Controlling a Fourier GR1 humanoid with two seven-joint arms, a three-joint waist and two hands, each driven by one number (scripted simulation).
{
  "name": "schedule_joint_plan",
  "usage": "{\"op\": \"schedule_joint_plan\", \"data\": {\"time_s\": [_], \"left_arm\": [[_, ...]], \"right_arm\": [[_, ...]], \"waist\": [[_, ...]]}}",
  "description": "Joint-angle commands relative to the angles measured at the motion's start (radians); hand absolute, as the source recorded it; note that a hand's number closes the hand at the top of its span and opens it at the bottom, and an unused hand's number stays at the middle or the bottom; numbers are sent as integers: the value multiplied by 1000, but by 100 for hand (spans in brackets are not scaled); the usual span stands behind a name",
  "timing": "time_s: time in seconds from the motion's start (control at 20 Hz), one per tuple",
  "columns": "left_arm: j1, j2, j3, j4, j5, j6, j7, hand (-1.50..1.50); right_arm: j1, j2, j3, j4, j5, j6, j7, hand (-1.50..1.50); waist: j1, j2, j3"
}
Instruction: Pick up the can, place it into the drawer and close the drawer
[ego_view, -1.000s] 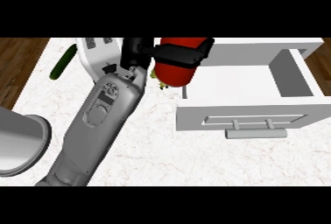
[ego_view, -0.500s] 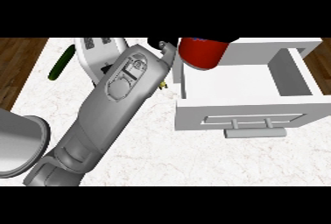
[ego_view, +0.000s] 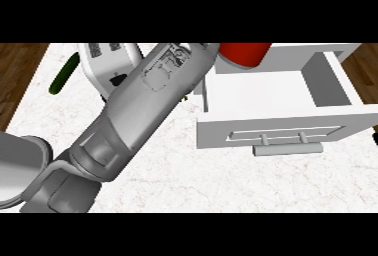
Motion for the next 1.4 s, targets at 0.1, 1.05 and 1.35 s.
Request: {"op": "schedule_joint_plan", "data": {"time_s": [0.1, 1.05, 1.35], "left_arm": [[-69, 0, -115, 90, 97, 50, -6, 150], [-67, 0, -290, 267, 230, 120, -155, 150], [-25, 0, -317, 320, 234, 110, -241, 150]], "right_arm": [[-46, -40, -43, 17, -61, 13, 30, -150], [-93, -11, 30, 32, 28, -9, 14, -150], [-67, -33, 10, -12, 0, 7, 43, -150]], "waist": [[-17, -1, 1], [-64, 14, 2], [-60, 15, 0]]}}
